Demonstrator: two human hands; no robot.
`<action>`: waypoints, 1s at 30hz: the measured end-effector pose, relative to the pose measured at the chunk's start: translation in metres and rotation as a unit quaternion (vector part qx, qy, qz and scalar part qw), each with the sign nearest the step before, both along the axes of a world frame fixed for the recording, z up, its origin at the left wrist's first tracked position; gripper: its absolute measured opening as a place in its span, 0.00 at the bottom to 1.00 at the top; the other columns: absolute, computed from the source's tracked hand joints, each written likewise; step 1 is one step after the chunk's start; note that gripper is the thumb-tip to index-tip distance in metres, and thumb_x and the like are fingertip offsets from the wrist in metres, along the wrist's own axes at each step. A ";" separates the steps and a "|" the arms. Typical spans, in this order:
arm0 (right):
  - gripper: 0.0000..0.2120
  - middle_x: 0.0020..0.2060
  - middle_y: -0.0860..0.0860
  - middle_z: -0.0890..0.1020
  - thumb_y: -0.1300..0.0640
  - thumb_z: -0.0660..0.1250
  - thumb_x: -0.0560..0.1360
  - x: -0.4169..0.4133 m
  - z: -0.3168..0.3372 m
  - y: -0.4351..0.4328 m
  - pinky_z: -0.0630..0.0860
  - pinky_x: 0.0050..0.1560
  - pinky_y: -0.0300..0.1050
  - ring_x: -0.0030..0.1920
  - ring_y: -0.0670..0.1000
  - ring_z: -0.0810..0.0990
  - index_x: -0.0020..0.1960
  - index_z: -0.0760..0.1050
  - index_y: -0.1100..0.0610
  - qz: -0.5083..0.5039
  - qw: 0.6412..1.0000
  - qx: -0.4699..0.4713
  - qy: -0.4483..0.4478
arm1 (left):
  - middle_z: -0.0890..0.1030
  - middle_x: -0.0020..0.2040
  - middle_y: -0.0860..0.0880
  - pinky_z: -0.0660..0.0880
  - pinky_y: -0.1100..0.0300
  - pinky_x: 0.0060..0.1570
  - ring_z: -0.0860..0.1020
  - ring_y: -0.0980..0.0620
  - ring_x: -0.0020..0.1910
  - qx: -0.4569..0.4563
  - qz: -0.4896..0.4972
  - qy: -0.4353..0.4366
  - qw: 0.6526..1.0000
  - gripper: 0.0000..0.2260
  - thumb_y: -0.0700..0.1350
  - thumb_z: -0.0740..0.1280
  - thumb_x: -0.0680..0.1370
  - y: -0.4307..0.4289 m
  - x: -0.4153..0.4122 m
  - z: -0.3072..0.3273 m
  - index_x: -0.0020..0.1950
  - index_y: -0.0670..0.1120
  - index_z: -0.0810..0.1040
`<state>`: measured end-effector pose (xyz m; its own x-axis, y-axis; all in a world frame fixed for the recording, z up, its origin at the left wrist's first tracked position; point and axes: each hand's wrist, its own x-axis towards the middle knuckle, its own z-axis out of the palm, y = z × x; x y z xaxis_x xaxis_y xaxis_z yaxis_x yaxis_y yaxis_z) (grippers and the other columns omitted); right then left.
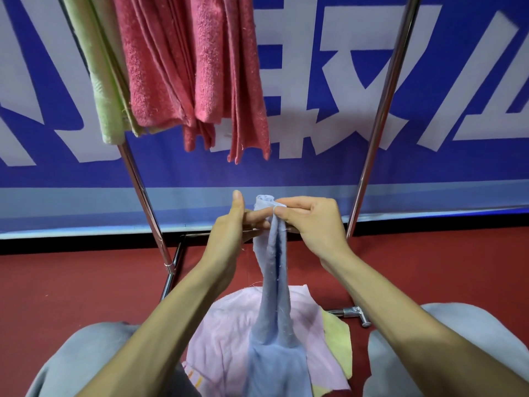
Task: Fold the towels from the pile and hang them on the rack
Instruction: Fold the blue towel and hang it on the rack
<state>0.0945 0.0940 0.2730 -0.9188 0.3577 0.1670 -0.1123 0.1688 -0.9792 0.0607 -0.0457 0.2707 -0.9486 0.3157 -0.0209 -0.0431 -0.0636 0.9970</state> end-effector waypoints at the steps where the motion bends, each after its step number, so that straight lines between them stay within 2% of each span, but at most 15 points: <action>1: 0.09 0.39 0.51 0.87 0.56 0.75 0.66 0.001 0.001 0.000 0.81 0.53 0.52 0.45 0.51 0.86 0.46 0.85 0.56 0.007 1.000 -0.004 -0.001 | 0.86 0.42 0.50 0.71 0.51 0.65 0.81 0.49 0.51 -0.003 -0.004 -0.001 1.000 0.30 0.59 0.48 0.82 0.000 0.001 0.001 0.43 0.48 0.87; 3: 0.08 0.40 0.51 0.87 0.63 0.75 0.68 0.002 0.002 0.000 0.81 0.54 0.50 0.45 0.49 0.86 0.46 0.84 0.57 0.022 1.000 -0.014 0.001 | 0.86 0.46 0.51 0.69 0.50 0.66 0.80 0.49 0.55 -0.022 -0.009 0.000 1.000 0.32 0.60 0.46 0.82 -0.002 0.001 0.001 0.46 0.47 0.87; 5: 0.08 0.41 0.51 0.87 0.65 0.74 0.69 0.002 0.003 0.001 0.80 0.55 0.49 0.45 0.48 0.85 0.45 0.83 0.55 0.023 1.000 -0.008 0.006 | 0.85 0.46 0.54 0.67 0.53 0.66 0.79 0.50 0.53 -0.040 -0.001 0.006 0.999 0.32 0.60 0.45 0.82 -0.004 0.002 0.002 0.46 0.49 0.87; 8: 0.08 0.42 0.51 0.87 0.63 0.73 0.70 0.002 0.003 0.003 0.80 0.55 0.50 0.46 0.48 0.85 0.48 0.83 0.55 0.017 1.000 0.011 0.012 | 0.84 0.47 0.55 0.64 0.57 0.62 0.77 0.52 0.53 -0.057 0.003 0.015 0.998 0.31 0.60 0.44 0.82 -0.006 0.004 0.004 0.46 0.52 0.87; 12: 0.06 0.42 0.51 0.87 0.62 0.70 0.73 0.003 0.006 0.008 0.80 0.55 0.49 0.46 0.47 0.85 0.49 0.83 0.56 0.026 0.999 0.042 0.012 | 0.83 0.49 0.52 0.65 0.54 0.65 0.76 0.53 0.49 -0.083 -0.015 0.032 0.996 0.29 0.60 0.45 0.82 -0.007 0.003 0.002 0.47 0.56 0.86; 16: 0.10 0.41 0.55 0.86 0.67 0.67 0.74 0.004 0.012 0.014 0.81 0.52 0.47 0.42 0.47 0.84 0.45 0.82 0.53 0.046 0.997 0.067 0.002 | 0.82 0.52 0.53 0.67 0.55 0.64 0.75 0.55 0.48 -0.106 -0.026 0.072 0.991 0.22 0.54 0.51 0.83 -0.013 -0.004 0.004 0.44 0.57 0.86; 18: 0.13 0.39 0.56 0.86 0.69 0.66 0.74 0.006 0.014 0.017 0.80 0.49 0.46 0.40 0.47 0.83 0.43 0.81 0.51 0.053 0.996 0.066 0.001 | 0.81 0.57 0.53 0.67 0.56 0.63 0.75 0.56 0.54 -0.120 -0.018 0.093 0.988 0.16 0.50 0.57 0.81 -0.015 -0.007 0.004 0.45 0.56 0.85; 20: 0.15 0.37 0.52 0.86 0.70 0.65 0.74 0.007 0.016 0.018 0.80 0.48 0.46 0.39 0.47 0.83 0.42 0.81 0.51 0.065 0.996 0.061 0.005 | 0.78 0.59 0.51 0.70 0.59 0.61 0.75 0.55 0.59 -0.128 0.002 0.124 0.984 0.08 0.45 0.65 0.78 -0.017 -0.010 0.003 0.51 0.55 0.82; 21: 0.15 0.36 0.51 0.86 0.70 0.64 0.74 0.008 0.018 0.019 0.80 0.48 0.46 0.39 0.47 0.83 0.42 0.81 0.51 0.075 0.995 0.057 0.007 | 0.76 0.61 0.52 0.70 0.63 0.57 0.73 0.55 0.61 -0.140 0.002 0.133 0.981 0.11 0.44 0.68 0.76 -0.019 -0.010 0.003 0.57 0.55 0.79; 23: 0.15 0.35 0.50 0.86 0.71 0.64 0.75 0.010 0.021 0.022 0.80 0.48 0.46 0.38 0.48 0.83 0.42 0.81 0.52 0.100 0.994 0.053 0.014 | 0.70 0.66 0.55 0.70 0.66 0.54 0.71 0.56 0.64 -0.147 -0.033 0.120 0.981 0.29 0.46 0.74 0.72 -0.023 -0.012 0.003 0.70 0.58 0.67; 25: 0.15 0.35 0.50 0.85 0.72 0.63 0.75 0.013 0.025 0.024 0.80 0.48 0.45 0.39 0.48 0.82 0.43 0.81 0.54 0.126 0.990 0.056 0.022 | 0.68 0.68 0.58 0.71 0.65 0.54 0.70 0.59 0.66 -0.122 -0.080 0.088 0.985 0.43 0.50 0.78 0.66 -0.025 -0.013 0.003 0.74 0.61 0.59; 26: 0.15 0.35 0.49 0.85 0.72 0.63 0.75 0.014 0.026 0.025 0.79 0.48 0.44 0.39 0.47 0.82 0.43 0.81 0.54 0.141 0.988 0.058 0.025 | 0.70 0.68 0.58 0.71 0.65 0.54 0.71 0.60 0.65 -0.100 -0.104 0.072 0.987 0.45 0.50 0.80 0.64 -0.026 -0.013 0.004 0.74 0.62 0.59; 27: 0.14 0.35 0.48 0.85 0.72 0.63 0.75 0.015 0.027 0.026 0.79 0.47 0.41 0.39 0.46 0.82 0.43 0.80 0.55 0.156 0.986 0.058 0.028 | 0.74 0.66 0.57 0.72 0.65 0.54 0.74 0.60 0.63 -0.077 -0.126 0.060 0.987 0.42 0.49 0.80 0.64 -0.026 -0.013 0.005 0.73 0.60 0.63; 28: 0.14 0.35 0.47 0.85 0.73 0.63 0.75 0.016 0.029 0.028 0.79 0.46 0.39 0.39 0.45 0.82 0.43 0.80 0.56 0.168 0.984 0.057 0.030 | 0.79 0.62 0.54 0.73 0.64 0.54 0.77 0.58 0.60 -0.060 -0.143 0.057 0.986 0.36 0.47 0.79 0.64 -0.027 -0.013 0.006 0.70 0.56 0.70; 30: 0.14 0.35 0.47 0.84 0.73 0.63 0.75 0.017 0.030 0.030 0.78 0.45 0.37 0.39 0.44 0.81 0.43 0.80 0.57 0.180 0.982 0.055 0.033 | 0.84 0.52 0.48 0.75 0.58 0.52 0.80 0.53 0.51 -0.043 -0.146 0.078 0.985 0.19 0.44 0.77 0.67 -0.026 -0.011 0.008 0.56 0.46 0.81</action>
